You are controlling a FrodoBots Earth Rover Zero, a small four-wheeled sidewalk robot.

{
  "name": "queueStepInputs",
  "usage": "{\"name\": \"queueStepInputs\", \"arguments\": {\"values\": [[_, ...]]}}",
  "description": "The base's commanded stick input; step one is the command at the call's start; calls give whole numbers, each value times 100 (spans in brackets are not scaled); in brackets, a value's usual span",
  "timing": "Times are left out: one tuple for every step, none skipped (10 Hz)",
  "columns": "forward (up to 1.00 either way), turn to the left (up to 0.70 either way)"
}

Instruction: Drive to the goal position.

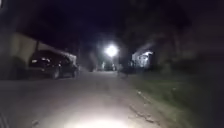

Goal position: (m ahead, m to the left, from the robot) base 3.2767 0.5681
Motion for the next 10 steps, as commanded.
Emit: {"name": "queueStepInputs", "arguments": {"values": [[70,0],[70,-12],[70,-26],[70,-21],[70,0],[70,0],[70,0],[70,-4],[70,-15],[70,-26]]}}
